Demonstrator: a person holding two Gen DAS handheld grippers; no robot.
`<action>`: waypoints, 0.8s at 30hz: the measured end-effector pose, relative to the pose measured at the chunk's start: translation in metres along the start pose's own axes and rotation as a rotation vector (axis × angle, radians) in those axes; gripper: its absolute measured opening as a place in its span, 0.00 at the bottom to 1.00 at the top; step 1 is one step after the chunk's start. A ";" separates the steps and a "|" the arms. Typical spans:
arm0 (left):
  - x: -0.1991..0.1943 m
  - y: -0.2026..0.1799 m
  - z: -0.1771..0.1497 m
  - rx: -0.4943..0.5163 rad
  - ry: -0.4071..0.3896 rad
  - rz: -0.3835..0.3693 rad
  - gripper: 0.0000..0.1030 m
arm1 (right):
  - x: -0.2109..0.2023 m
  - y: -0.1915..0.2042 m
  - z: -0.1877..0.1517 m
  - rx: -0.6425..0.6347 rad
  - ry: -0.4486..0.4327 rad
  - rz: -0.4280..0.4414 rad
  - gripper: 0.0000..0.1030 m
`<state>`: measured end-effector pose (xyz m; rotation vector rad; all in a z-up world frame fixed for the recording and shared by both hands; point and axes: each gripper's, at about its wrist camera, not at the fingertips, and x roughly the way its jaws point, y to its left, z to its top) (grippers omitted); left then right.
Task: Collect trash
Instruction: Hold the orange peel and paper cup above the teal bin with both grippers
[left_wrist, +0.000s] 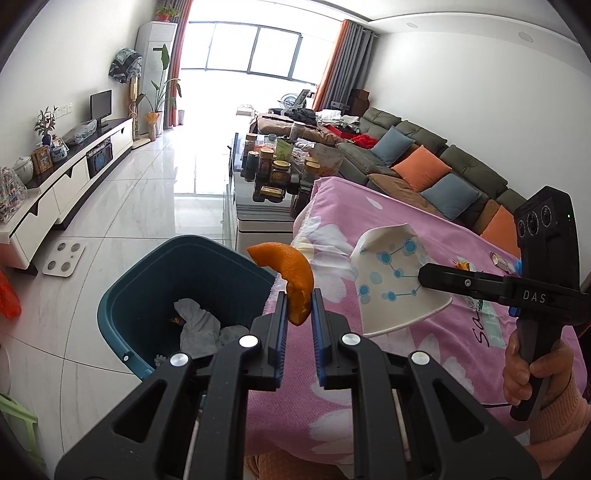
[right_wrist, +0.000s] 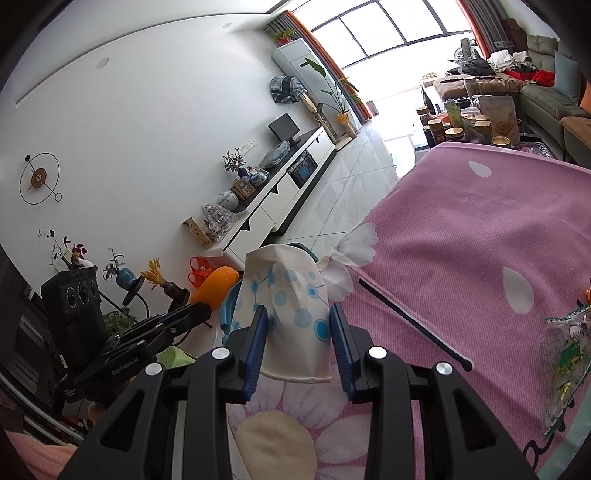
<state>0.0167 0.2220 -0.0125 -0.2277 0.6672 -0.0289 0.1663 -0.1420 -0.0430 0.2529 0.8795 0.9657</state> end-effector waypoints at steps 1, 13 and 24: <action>-0.001 0.001 0.000 -0.001 0.000 0.002 0.12 | 0.001 0.001 0.000 -0.002 0.001 0.001 0.32; 0.000 0.010 0.000 -0.016 -0.006 0.033 0.12 | 0.011 0.009 0.006 -0.023 0.014 0.010 0.32; 0.001 0.019 0.002 -0.025 -0.001 0.056 0.12 | 0.020 0.015 0.011 -0.035 0.027 0.017 0.32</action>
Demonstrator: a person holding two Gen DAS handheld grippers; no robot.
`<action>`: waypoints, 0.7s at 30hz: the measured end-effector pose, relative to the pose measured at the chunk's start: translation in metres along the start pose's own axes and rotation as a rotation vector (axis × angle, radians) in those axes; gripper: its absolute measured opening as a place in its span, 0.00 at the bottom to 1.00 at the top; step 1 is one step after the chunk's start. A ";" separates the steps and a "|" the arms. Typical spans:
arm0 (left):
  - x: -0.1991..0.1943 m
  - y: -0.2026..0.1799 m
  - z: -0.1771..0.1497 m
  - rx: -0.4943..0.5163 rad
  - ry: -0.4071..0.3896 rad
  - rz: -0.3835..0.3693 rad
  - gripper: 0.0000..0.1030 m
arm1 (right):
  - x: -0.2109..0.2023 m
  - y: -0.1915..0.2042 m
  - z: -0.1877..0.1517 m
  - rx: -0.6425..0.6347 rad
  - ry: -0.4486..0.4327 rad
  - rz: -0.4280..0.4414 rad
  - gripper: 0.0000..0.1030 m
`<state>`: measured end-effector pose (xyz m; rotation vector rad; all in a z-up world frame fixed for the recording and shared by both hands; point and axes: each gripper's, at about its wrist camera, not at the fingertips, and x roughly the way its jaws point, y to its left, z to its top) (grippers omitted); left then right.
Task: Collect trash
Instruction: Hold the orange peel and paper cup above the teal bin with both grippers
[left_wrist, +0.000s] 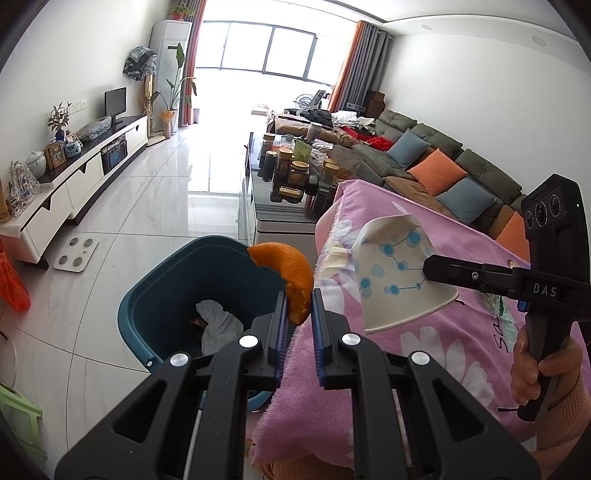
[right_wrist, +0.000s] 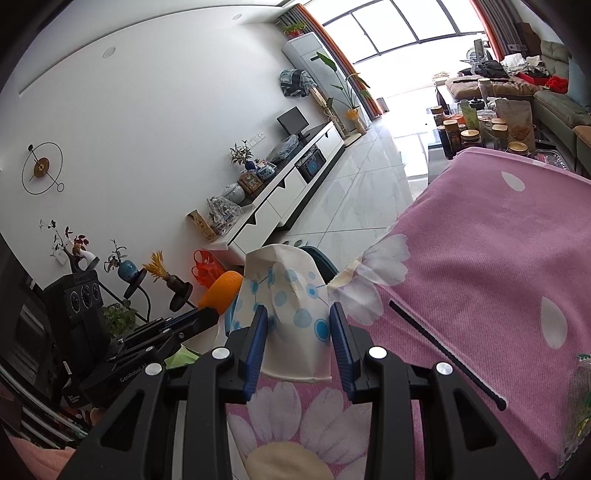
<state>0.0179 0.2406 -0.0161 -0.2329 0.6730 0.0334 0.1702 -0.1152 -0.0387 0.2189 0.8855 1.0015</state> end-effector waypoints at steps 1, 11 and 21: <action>0.000 0.000 0.000 0.000 -0.001 0.001 0.12 | 0.000 0.001 0.001 0.000 0.000 0.000 0.32; 0.003 0.006 0.002 -0.010 -0.001 0.020 0.12 | 0.007 0.002 0.005 -0.002 0.009 0.001 0.32; 0.007 0.009 0.000 -0.019 0.007 0.040 0.12 | 0.015 0.007 0.008 -0.007 0.018 0.001 0.32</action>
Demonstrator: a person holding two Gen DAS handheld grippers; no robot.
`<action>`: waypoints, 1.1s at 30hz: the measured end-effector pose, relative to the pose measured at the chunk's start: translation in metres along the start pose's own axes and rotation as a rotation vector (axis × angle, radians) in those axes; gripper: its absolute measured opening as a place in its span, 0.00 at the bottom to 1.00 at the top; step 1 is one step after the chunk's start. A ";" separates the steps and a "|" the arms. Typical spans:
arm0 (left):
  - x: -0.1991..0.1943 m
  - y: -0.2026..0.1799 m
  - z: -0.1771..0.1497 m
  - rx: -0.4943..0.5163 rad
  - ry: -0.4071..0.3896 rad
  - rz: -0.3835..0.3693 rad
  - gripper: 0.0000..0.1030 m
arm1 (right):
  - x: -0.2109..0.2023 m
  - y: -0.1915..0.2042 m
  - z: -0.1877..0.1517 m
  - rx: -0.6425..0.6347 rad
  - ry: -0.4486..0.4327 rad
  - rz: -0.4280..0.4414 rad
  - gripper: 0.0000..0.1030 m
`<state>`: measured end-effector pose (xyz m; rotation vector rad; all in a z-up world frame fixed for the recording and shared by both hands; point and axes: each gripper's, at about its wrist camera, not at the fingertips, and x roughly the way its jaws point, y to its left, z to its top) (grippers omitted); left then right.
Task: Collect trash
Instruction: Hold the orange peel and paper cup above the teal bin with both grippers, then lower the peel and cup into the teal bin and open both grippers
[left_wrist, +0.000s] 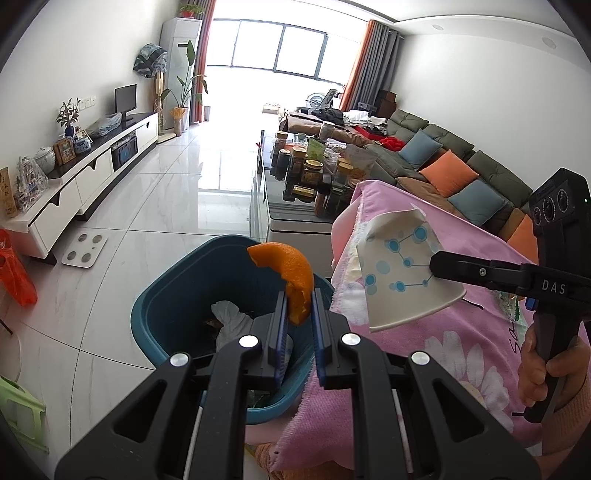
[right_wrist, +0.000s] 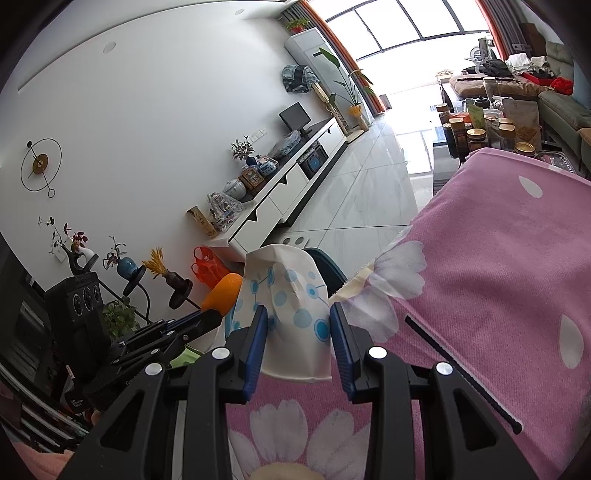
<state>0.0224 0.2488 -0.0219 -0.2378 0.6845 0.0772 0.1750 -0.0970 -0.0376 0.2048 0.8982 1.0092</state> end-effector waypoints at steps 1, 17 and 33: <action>0.001 0.000 0.000 0.000 0.001 0.001 0.12 | 0.001 0.000 0.000 0.000 0.001 0.000 0.32; 0.006 0.000 0.000 -0.009 0.004 0.022 0.12 | 0.009 0.003 0.004 -0.001 0.016 0.001 0.32; 0.013 0.011 0.000 -0.028 0.012 0.048 0.12 | 0.023 0.007 0.005 -0.014 0.036 -0.009 0.32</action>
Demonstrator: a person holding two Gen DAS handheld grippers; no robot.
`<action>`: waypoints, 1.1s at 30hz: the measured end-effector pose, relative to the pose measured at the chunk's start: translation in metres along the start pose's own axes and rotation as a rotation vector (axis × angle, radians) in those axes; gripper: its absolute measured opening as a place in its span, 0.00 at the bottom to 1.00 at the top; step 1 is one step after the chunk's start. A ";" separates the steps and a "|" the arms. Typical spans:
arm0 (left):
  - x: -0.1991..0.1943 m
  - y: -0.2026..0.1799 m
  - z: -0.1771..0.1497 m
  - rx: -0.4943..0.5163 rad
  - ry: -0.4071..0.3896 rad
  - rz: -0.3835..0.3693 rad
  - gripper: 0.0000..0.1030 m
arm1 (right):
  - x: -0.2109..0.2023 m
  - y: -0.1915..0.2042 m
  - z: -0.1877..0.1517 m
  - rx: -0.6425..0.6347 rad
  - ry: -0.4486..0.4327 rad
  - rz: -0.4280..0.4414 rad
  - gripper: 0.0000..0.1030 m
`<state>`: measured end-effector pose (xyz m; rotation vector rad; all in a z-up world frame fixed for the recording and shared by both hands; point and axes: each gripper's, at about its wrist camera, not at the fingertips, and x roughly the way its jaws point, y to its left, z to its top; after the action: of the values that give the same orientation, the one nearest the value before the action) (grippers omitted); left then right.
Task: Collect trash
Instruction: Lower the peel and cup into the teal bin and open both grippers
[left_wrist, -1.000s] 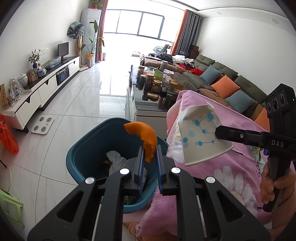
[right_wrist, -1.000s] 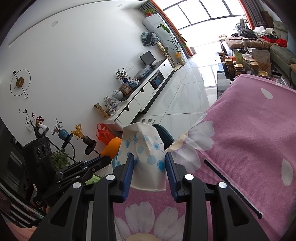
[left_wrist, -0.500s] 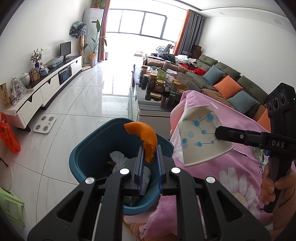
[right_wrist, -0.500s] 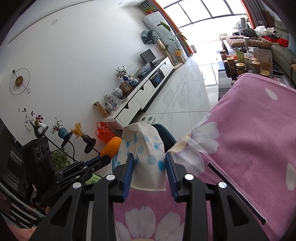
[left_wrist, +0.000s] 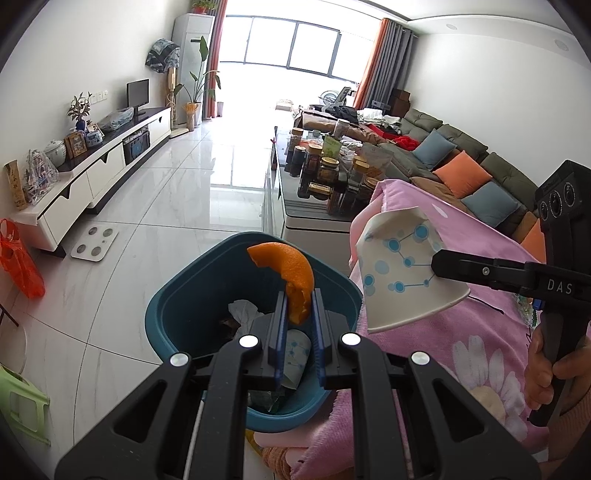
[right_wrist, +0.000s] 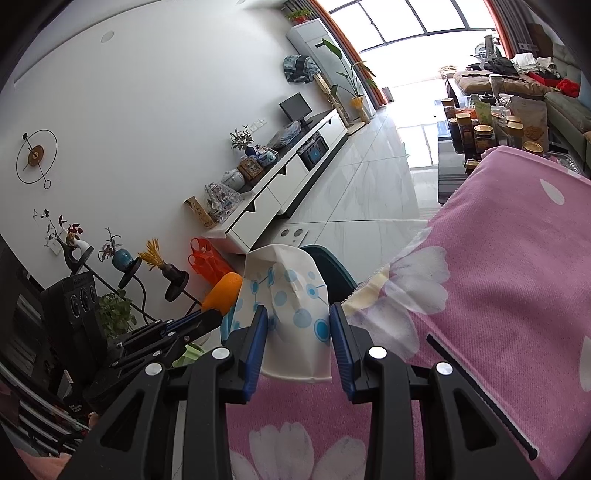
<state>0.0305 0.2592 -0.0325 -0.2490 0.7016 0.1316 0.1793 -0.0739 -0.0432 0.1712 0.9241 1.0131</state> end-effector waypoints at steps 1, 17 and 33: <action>0.001 0.001 0.000 -0.002 0.001 0.002 0.12 | 0.001 0.000 0.000 -0.002 0.001 -0.001 0.32; 0.012 -0.002 0.000 -0.017 0.019 0.019 0.12 | 0.013 0.005 0.006 -0.010 0.026 -0.015 0.32; 0.025 -0.002 -0.003 -0.036 0.041 0.033 0.12 | 0.036 0.018 0.013 -0.020 0.055 -0.039 0.32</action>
<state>0.0483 0.2575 -0.0505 -0.2755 0.7447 0.1714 0.1843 -0.0322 -0.0468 0.1088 0.9636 0.9945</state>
